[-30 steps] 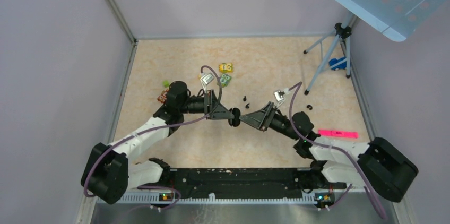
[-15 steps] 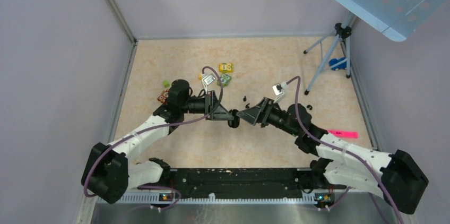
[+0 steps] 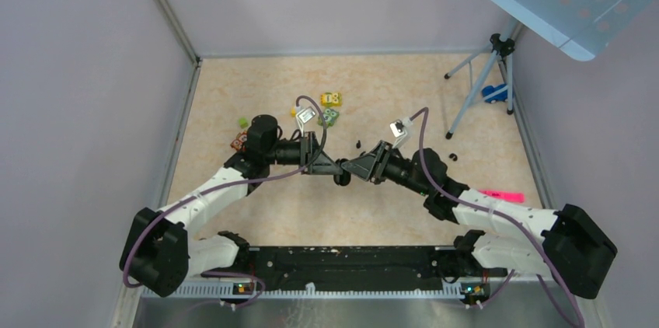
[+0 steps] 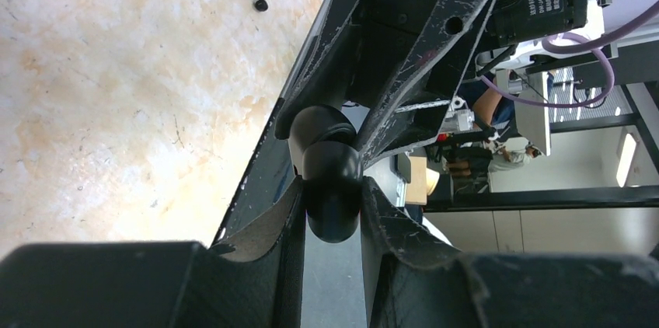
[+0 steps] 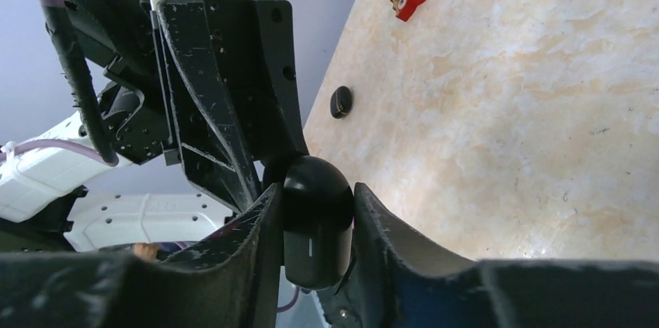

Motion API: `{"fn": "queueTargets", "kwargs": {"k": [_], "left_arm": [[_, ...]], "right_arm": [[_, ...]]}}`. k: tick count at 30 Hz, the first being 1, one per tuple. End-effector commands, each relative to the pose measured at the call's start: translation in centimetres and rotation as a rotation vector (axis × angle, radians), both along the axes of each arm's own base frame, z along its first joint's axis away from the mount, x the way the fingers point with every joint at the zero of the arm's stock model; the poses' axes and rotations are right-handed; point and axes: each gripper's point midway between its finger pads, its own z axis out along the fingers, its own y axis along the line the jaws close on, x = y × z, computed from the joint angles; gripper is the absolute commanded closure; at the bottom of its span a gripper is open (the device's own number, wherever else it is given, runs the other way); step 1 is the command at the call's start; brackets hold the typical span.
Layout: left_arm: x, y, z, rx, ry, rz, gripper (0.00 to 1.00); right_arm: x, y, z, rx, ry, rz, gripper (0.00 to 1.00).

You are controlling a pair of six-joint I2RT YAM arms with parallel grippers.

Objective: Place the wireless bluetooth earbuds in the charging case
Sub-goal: Pass from the left arm to the right

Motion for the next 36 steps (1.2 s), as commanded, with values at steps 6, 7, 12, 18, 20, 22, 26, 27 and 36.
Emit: {"fn": "queueTargets", "kwargs": {"k": [6,7,12,18,20,22,26,27,36], "left_arm": [[-0.2,-0.2,2.3,-0.057,-0.099,-0.042,1.0],[-0.2,-0.1,2.4,-0.058,-0.102,-0.042,1.0],[-0.1,0.0,2.8,-0.06,-0.123,-0.023,1.0],[-0.2,0.0,2.9,-0.062,-0.121,-0.027,1.0],[-0.2,0.0,2.9,-0.062,-0.122,-0.026,1.0],[-0.1,-0.1,3.0,-0.063,-0.123,-0.028,1.0],[-0.2,-0.1,3.1,-0.065,-0.119,-0.034,1.0],[-0.2,-0.1,3.1,-0.065,-0.121,-0.034,1.0],[-0.2,-0.1,3.4,-0.062,-0.145,-0.036,1.0]], "right_arm": [[-0.9,0.5,1.7,0.1,-0.029,0.047,0.81],[-1.0,0.4,1.5,0.098,-0.024,0.049,0.8],[-1.1,0.3,1.0,0.078,-0.01,0.048,0.55],[-1.6,0.5,0.7,0.036,-0.019,0.081,0.6],[-1.7,0.6,0.6,0.032,-0.018,0.097,0.6],[-1.9,0.7,0.4,0.03,-0.014,0.108,0.6],[-2.2,0.9,0.6,0.057,-0.007,0.122,0.59],[-2.2,1.0,0.7,0.063,-0.006,0.128,0.59],[-2.3,1.2,0.7,0.087,0.008,0.134,0.75]]}}
